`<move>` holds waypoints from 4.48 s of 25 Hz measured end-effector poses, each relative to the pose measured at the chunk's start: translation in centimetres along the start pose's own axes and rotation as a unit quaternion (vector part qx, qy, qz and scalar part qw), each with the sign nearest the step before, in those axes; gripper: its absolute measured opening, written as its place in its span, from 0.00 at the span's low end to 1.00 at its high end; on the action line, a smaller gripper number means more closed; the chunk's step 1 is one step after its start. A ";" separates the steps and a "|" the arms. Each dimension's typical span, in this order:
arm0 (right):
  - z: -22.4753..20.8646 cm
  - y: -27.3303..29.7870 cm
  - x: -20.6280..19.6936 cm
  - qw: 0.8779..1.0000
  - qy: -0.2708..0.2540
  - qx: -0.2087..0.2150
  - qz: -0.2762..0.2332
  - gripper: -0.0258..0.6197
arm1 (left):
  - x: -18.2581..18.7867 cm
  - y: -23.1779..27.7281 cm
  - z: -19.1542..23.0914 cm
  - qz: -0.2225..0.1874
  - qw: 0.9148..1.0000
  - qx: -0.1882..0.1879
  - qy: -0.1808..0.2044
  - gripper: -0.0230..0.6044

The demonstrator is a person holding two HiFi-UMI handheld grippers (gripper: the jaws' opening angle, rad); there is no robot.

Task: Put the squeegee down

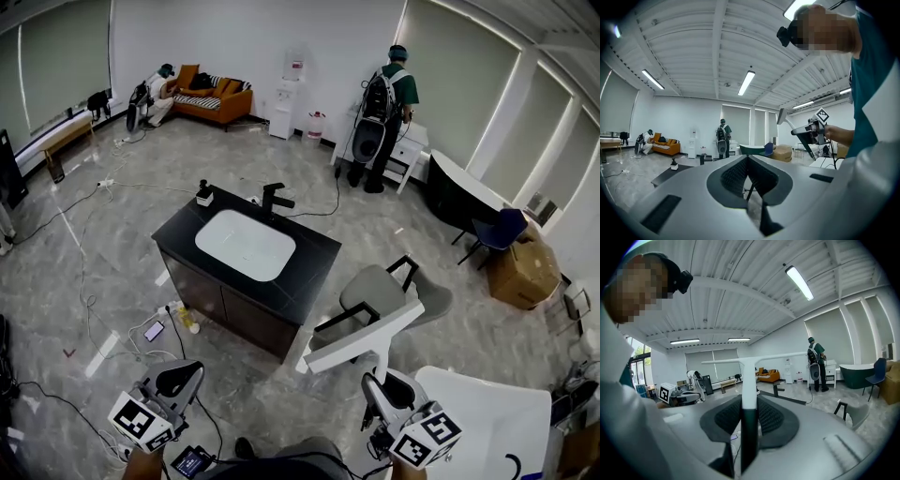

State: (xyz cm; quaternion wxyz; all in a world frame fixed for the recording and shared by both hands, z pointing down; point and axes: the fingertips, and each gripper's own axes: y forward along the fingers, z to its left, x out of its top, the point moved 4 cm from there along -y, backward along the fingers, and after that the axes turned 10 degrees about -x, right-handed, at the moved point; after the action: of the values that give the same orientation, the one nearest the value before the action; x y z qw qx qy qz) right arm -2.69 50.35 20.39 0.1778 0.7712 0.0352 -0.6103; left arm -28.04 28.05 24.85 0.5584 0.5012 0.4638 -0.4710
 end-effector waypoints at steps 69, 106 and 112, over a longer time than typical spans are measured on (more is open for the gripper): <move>-2.1 36.9 5.1 0.988 -0.033 0.131 0.081 0.19 | 0.2 10.5 26.9 -0.004 0.993 0.108 -0.039 0.04; -3.2 59.8 -3.0 0.927 -0.057 0.284 0.238 0.19 | -6.7 14.7 33.0 0.010 0.952 0.275 -0.131 0.04; -3.3 60.1 -5.9 0.920 -0.055 0.288 0.261 0.19 | -9.0 14.7 31.7 0.012 0.947 0.283 -0.150 0.04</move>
State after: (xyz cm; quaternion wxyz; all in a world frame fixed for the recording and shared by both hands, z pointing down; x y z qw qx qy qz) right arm 15.18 -3.83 40.51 0.1027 0.7359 -0.3549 -0.5674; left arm -13.11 -2.18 37.72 0.4627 0.5674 0.2165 -0.6458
